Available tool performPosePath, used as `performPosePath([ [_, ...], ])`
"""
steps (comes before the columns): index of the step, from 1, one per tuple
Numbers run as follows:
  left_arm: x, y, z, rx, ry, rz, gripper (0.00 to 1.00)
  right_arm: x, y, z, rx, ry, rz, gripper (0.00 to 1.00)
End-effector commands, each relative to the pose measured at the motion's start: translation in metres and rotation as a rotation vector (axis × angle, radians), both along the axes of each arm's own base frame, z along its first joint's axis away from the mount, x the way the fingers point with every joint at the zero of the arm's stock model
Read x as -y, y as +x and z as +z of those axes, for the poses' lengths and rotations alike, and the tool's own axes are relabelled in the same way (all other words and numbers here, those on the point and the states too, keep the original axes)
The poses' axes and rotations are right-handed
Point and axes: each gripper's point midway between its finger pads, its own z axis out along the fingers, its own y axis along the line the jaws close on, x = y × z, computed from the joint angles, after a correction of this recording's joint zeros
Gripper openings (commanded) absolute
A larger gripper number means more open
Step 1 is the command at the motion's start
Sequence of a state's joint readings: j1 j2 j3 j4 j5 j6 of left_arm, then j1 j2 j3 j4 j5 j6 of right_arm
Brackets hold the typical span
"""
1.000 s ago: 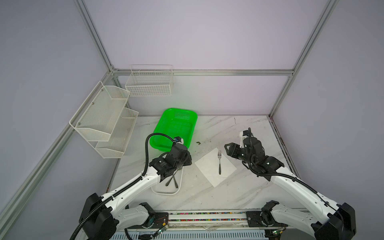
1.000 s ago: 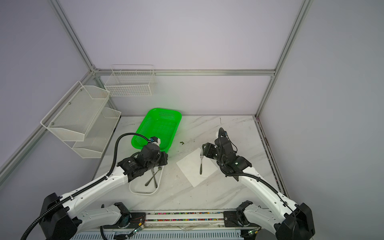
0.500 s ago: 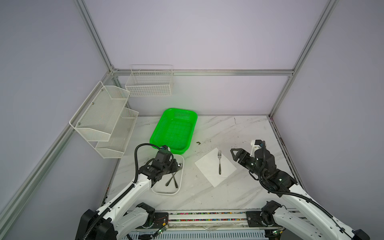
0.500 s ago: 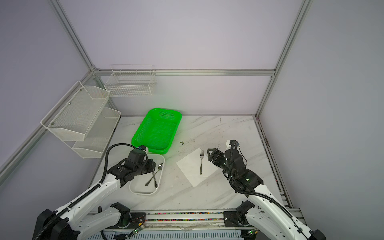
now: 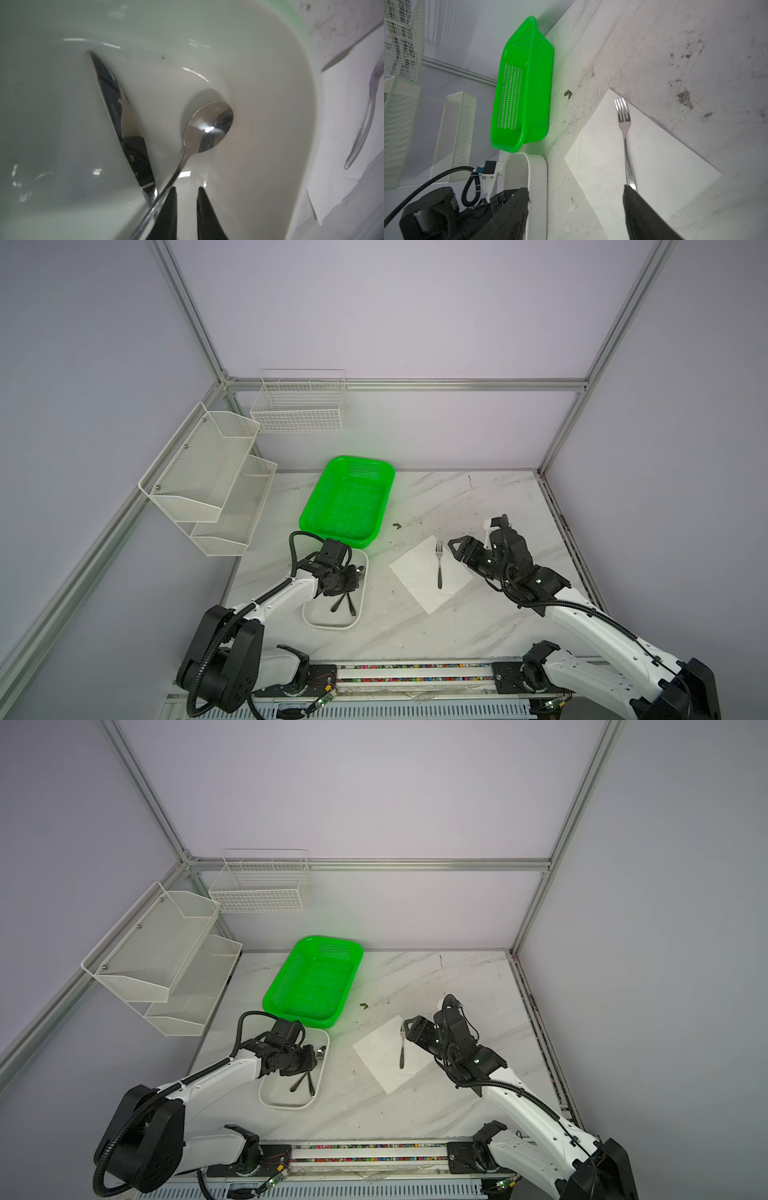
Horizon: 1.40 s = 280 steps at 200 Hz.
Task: Place the utensils on the paper napkin and roll it up
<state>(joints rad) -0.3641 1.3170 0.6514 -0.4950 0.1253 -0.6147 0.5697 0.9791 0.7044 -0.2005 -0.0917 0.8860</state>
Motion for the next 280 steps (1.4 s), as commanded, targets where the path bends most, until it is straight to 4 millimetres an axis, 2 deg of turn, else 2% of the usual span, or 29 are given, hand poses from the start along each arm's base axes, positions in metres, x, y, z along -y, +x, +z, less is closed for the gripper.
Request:
performPosePath([
  [1, 0.006, 0.013, 0.016, 0.015, -0.011, -0.030, 0.19, -0.008, -0.002, 0.020, 0.008, 0.051, 0.021, 0.73],
  [38, -0.005, 0.014, 0.019, 0.027, 0.064, -0.028, 0.24, -0.014, -0.013, 0.003, -0.057, 0.003, 0.105, 0.72],
  [68, -0.003, 0.016, 0.019, 0.032, 0.056, -0.032, 0.23, -0.011, -0.021, -0.007, -0.090, -0.050, 0.141, 0.71],
  [96, -0.008, 0.016, 0.037, 0.100, 0.045, 0.014, 0.23, -0.017, -0.023, -0.003, -0.069, -0.040, 0.180, 0.72],
  [131, -0.033, 0.014, 0.042, 0.171, 0.136, 0.075, 0.27, -0.032, -0.009, -0.002, -0.032, -0.099, 0.273, 0.71],
  [158, -0.015, 0.024, 0.044, 0.190, 0.099, -0.031, 0.29, -0.043, 0.005, 0.000, -0.009, -0.151, 0.320, 0.71],
  [184, -0.013, 0.033, 0.040, 0.150, 0.128, -0.043, 0.29, -0.050, 0.013, 0.011, 0.046, -0.148, 0.345, 0.72],
  [220, -0.028, 0.035, 0.033, 0.132, 0.229, -0.039, 0.30, -0.047, 0.018, 0.008, 0.067, -0.185, 0.334, 0.72],
  [253, -0.023, 0.037, 0.030, 0.114, 0.227, -0.086, 0.30, -0.039, 0.021, -0.004, 0.054, -0.196, 0.280, 0.72],
  [280, -0.020, 0.035, 0.023, 0.087, 0.222, -0.104, 0.29, -0.037, 0.021, -0.003, 0.050, -0.197, 0.267, 0.72],
])
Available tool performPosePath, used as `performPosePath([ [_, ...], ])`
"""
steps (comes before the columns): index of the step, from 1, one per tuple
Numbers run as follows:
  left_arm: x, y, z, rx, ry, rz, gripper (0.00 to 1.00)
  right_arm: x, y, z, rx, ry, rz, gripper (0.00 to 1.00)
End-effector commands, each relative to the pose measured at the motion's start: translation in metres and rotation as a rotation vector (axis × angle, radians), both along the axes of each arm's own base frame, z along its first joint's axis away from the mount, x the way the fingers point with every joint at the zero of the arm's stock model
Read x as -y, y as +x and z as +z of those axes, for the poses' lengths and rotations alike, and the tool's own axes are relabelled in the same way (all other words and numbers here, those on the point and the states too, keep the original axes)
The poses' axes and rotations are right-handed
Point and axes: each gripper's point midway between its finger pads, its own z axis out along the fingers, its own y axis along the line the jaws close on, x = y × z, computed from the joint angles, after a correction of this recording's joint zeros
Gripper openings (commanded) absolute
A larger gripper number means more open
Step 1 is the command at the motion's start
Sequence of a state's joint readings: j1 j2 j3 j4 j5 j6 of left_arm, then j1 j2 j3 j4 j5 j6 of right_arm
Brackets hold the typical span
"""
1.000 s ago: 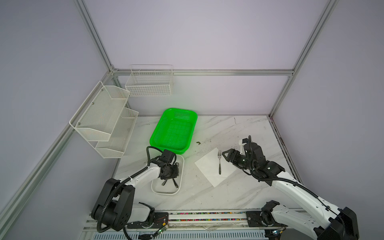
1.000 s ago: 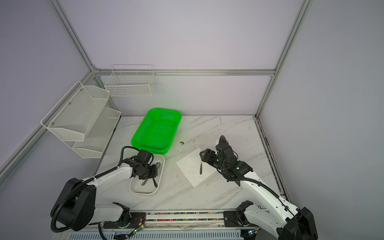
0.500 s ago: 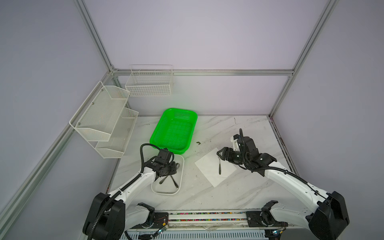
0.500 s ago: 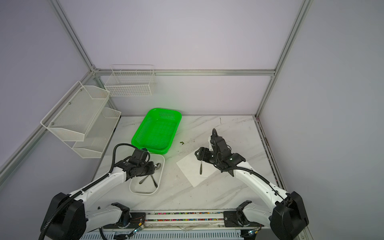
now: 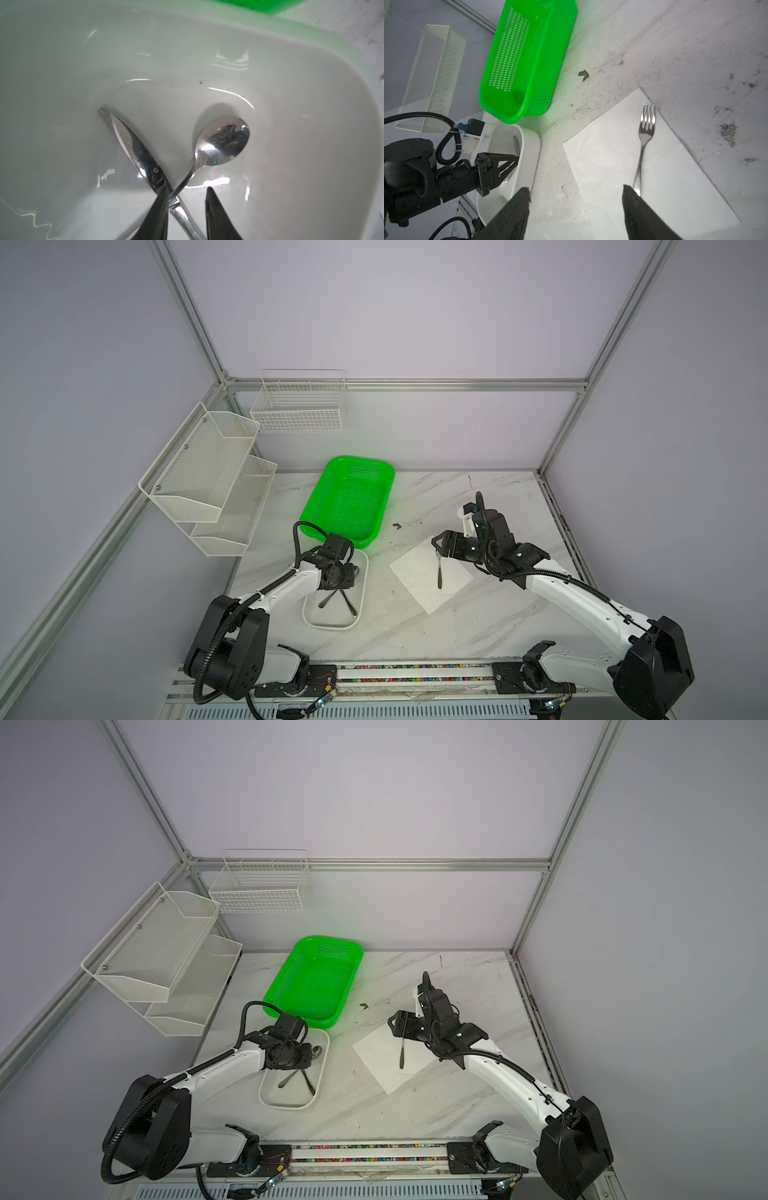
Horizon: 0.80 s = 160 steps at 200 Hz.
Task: Place the utensils on the paper napkin and roll it up
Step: 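Lower the left gripper toward the crossed spoon and knife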
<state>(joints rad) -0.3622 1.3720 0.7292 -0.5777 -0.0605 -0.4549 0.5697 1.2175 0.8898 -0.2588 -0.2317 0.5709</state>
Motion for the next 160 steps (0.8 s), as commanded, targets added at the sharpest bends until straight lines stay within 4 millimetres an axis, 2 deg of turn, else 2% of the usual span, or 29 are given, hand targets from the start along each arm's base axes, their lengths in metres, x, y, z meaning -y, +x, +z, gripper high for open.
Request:
performPosePath([
  [1, 0.010, 0.021, 0.021, 0.052, -0.015, -0.033, 0.29, 0.003, 0.002, 0.002, 0.020, -0.007, -0.026, 0.72],
  [59, 0.009, 0.019, 0.017, 0.033, -0.004, -0.035, 0.28, 0.006, 0.005, 0.009, 0.031, -0.002, -0.046, 0.73],
  [64, 0.009, 0.018, 0.008, -0.001, 0.004, -0.037, 0.27, 0.006, 0.005, 0.009, 0.030, -0.002, -0.048, 0.72],
  [104, 0.009, 0.014, 0.003, -0.034, 0.005, -0.031, 0.24, 0.006, 0.007, 0.007, 0.020, -0.005, -0.064, 0.73],
  [160, 0.014, 0.008, 0.006, -0.044, -0.014, -0.032, 0.17, 0.009, 0.005, 0.001, 0.002, -0.006, -0.081, 0.73],
])
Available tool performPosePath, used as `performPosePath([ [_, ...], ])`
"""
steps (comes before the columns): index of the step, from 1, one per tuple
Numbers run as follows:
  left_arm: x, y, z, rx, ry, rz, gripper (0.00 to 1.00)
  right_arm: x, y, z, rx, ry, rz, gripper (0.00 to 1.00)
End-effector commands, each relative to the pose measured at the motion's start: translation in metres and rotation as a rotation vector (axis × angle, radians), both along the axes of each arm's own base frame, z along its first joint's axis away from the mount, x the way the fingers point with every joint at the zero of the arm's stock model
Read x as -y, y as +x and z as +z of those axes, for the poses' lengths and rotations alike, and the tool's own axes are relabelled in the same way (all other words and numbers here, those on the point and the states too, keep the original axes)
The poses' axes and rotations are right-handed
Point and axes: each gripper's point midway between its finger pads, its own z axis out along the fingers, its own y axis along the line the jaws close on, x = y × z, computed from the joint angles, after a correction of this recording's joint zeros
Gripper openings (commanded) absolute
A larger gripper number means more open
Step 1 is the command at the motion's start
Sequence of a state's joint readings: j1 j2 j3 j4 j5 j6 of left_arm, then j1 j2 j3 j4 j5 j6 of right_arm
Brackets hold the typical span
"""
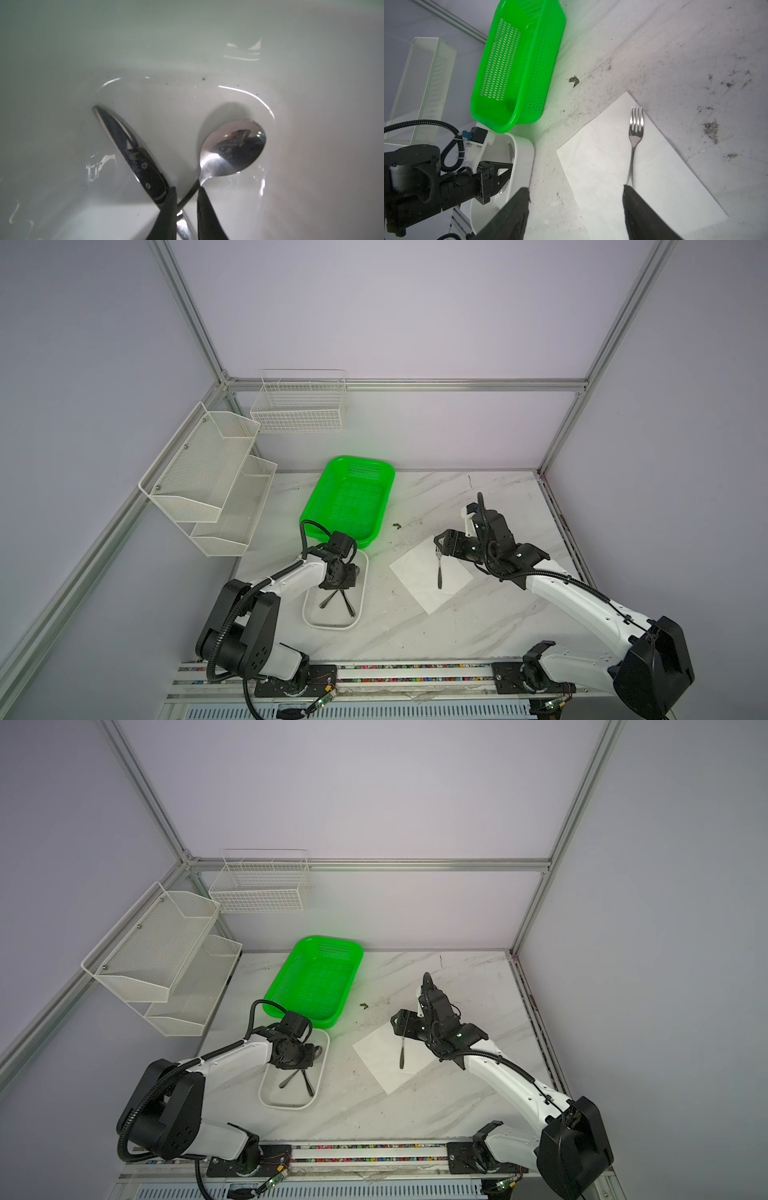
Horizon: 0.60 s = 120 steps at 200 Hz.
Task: Place the utensils on the paper napkin and roll it up
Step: 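Lower the left gripper toward the crossed spoon and knife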
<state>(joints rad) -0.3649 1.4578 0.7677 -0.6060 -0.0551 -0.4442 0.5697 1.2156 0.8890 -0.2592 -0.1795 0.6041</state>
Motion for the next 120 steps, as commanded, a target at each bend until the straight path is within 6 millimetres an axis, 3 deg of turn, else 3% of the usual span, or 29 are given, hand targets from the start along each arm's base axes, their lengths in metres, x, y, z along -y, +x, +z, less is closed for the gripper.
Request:
performPosePath([
  [1, 0.012, 0.009, 0.019, 0.028, -0.039, -0.016, 0.16, 0.002, -0.001, 0.002, 0.002, 0.002, -0.019, 0.73],
  [39, 0.018, 0.006, 0.022, 0.031, -0.054, -0.026, 0.15, 0.002, 0.000, 0.003, 0.005, 0.005, -0.019, 0.73],
  [120, 0.024, -0.005, 0.006, -0.042, -0.053, -0.032, 0.16, 0.000, -0.002, -0.006, -0.021, 0.003, -0.011, 0.73],
])
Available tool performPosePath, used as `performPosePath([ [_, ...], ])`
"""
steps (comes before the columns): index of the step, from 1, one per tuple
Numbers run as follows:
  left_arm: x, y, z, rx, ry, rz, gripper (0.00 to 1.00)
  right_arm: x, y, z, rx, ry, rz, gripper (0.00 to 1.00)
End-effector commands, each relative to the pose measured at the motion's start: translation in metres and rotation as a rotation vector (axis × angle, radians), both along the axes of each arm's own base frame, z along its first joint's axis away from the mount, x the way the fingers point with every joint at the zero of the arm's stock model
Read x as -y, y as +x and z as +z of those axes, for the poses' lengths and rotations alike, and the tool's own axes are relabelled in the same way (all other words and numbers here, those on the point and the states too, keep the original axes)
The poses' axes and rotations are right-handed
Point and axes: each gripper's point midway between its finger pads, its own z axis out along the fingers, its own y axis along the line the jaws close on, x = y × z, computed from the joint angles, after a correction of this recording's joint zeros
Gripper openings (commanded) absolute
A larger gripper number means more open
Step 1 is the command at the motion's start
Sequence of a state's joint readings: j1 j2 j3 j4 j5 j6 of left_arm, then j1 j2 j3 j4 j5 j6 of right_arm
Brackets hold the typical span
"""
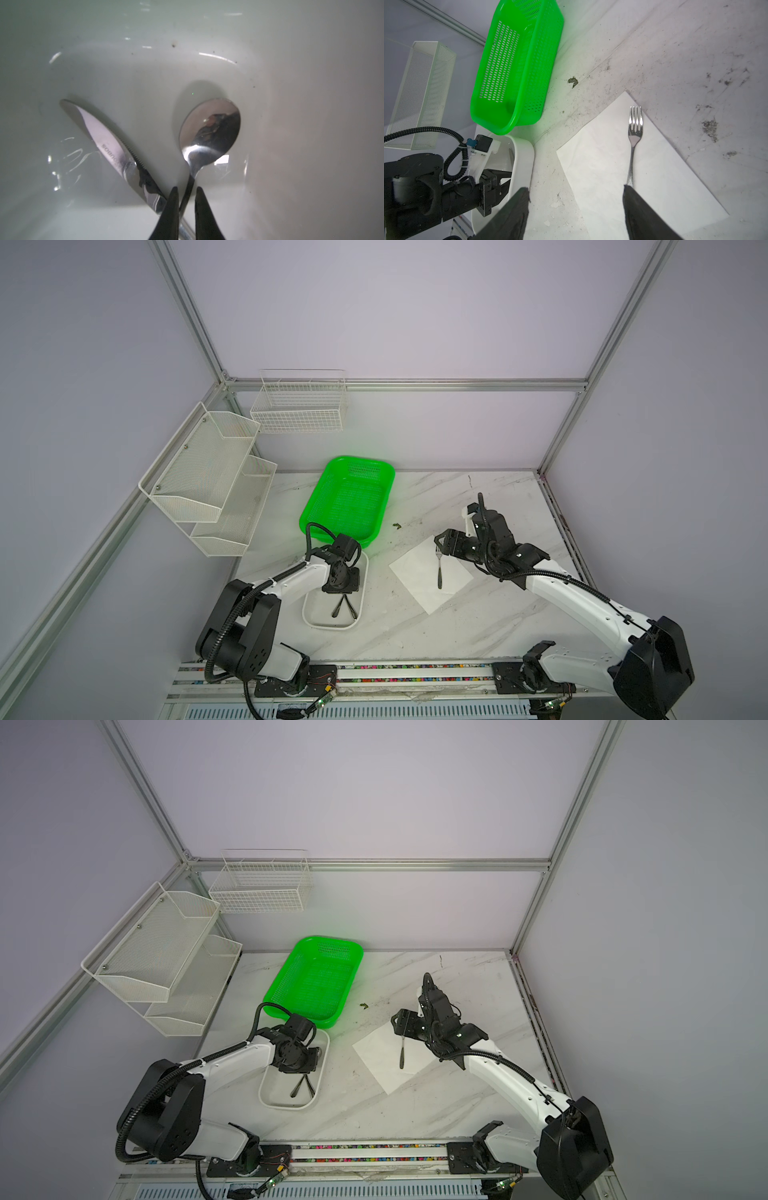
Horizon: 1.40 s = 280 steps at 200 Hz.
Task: Place the utensils on the paper napkin and roll it up
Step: 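Lower the left gripper toward the crossed spoon and knife, then close the left gripper on the silver spoon handle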
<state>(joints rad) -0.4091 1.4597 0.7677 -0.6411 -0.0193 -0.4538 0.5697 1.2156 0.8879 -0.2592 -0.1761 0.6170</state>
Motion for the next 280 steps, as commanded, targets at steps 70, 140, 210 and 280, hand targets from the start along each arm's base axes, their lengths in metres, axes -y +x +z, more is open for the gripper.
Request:
performPosePath([
  [70, 0.006, -0.001, 0.002, -0.072, -0.026, 0.135, 0.10, -0.002, 0.001, -0.011, -0.031, -0.016, -0.001, 0.73],
  [140, 0.007, -0.018, -0.002, -0.143, -0.014, 0.114, 0.16, -0.006, 0.002, -0.016, -0.052, -0.016, 0.007, 0.74],
  [210, 0.003, -0.015, -0.021, -0.219, 0.076, 0.076, 0.13, -0.003, -0.001, -0.019, -0.069, -0.005, -0.016, 0.74],
  [280, 0.005, -0.017, -0.009, -0.190, 0.040, 0.106, 0.02, 0.001, -0.003, -0.014, -0.063, 0.005, -0.033, 0.74],
])
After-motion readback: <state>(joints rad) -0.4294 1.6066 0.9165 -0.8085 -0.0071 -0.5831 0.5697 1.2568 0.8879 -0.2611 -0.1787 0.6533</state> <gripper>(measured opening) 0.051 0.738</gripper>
